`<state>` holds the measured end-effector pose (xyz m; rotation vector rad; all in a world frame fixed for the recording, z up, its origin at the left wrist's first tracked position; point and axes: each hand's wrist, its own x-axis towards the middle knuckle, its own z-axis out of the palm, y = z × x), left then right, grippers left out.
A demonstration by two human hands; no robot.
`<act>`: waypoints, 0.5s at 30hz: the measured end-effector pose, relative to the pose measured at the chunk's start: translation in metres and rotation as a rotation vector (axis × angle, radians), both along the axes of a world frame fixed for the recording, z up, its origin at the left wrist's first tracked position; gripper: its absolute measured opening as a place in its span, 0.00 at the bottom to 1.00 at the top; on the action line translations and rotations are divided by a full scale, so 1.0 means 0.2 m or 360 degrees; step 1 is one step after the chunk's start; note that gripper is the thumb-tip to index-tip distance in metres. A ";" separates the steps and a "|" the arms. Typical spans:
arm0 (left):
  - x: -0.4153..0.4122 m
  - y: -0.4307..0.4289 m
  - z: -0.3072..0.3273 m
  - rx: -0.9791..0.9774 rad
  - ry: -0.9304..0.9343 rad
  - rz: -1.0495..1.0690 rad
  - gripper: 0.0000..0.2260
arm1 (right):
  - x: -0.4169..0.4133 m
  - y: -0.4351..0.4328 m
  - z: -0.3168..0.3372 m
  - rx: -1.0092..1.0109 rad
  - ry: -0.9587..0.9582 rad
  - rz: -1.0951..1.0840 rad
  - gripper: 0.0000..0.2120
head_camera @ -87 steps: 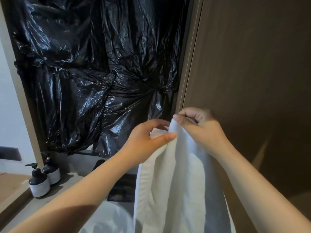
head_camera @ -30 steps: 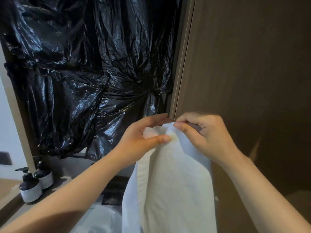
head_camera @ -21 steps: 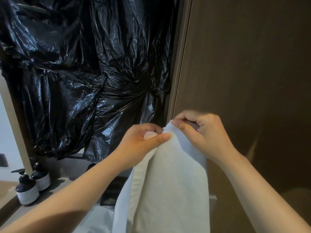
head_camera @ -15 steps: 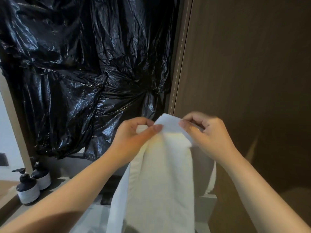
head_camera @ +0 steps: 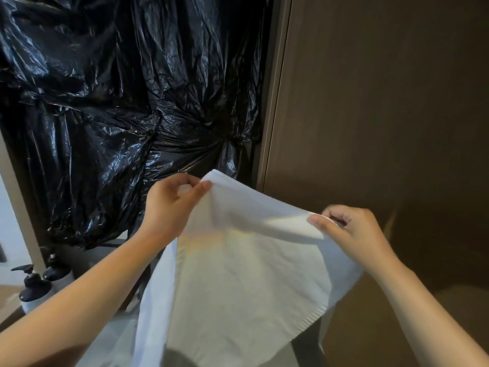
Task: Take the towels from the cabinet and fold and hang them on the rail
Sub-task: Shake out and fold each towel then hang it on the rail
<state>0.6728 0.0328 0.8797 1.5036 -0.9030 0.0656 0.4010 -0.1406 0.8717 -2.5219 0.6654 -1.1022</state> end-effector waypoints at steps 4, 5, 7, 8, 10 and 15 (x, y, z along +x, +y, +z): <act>0.01 -0.01 -0.02 0.0079 -0.0160 0.0091 0.08 | -0.01 0.02 0.11 -0.0050 -0.0037 -0.0027 0.19; 0.02 -0.02 -0.03 0.0092 -0.0194 0.0102 0.07 | 0.00 0.03 0.15 -0.0038 -0.0082 -0.0004 0.19; 0.03 -0.02 -0.05 0.0138 -0.0263 0.0114 0.04 | 0.01 0.05 0.21 0.0042 -0.0163 0.0063 0.20; 0.03 -0.02 -0.06 0.0163 -0.0316 0.0125 0.02 | 0.02 0.06 0.23 0.0094 -0.0167 0.0108 0.21; 0.01 -0.02 -0.07 0.0185 -0.0423 0.0132 0.02 | 0.04 0.08 0.24 0.0159 -0.0112 0.0193 0.23; -0.14 0.01 -0.08 0.0141 -0.0486 -0.0163 0.06 | 0.10 0.15 0.20 0.0075 0.0090 0.0312 0.24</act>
